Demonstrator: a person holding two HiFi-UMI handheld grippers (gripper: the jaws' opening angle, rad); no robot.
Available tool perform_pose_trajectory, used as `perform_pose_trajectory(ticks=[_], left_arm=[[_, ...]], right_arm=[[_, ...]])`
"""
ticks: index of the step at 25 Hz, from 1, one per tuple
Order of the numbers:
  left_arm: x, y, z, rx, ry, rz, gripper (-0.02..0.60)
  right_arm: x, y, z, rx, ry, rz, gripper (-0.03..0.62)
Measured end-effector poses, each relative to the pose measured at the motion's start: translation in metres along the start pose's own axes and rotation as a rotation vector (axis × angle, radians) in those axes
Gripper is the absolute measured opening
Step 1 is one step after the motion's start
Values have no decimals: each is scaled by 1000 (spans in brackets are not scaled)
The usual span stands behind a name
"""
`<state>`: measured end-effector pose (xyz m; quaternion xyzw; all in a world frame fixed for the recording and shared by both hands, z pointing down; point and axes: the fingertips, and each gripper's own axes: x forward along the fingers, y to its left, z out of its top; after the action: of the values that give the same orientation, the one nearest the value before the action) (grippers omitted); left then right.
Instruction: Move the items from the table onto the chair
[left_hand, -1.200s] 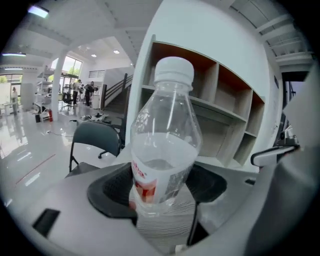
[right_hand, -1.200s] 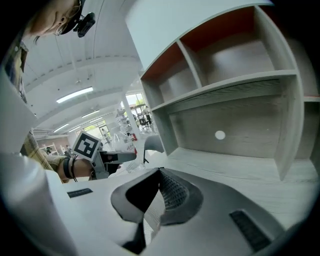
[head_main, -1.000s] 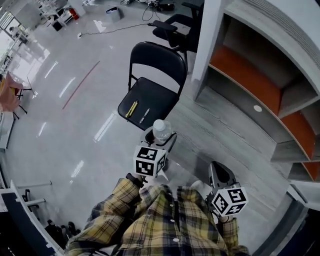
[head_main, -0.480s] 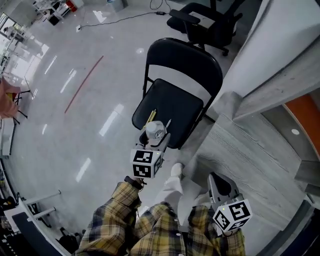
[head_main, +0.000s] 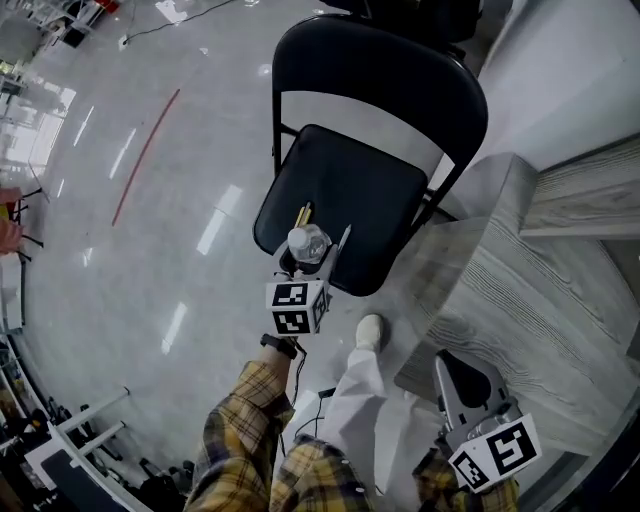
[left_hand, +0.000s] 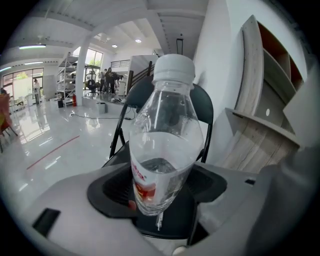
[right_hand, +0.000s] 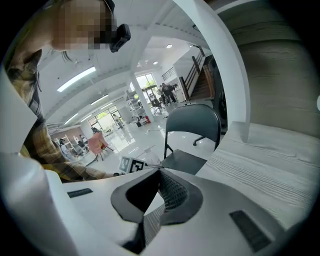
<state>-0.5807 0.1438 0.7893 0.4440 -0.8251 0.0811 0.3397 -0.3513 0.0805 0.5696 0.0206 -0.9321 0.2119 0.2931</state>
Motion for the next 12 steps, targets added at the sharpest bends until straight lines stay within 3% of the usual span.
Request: perform_pose_trajectory(ticks=[12], left_arm=[[43,16,-60,64,52,13,328]], right_arm=[[13,-8,-25,82,-3,2,17]])
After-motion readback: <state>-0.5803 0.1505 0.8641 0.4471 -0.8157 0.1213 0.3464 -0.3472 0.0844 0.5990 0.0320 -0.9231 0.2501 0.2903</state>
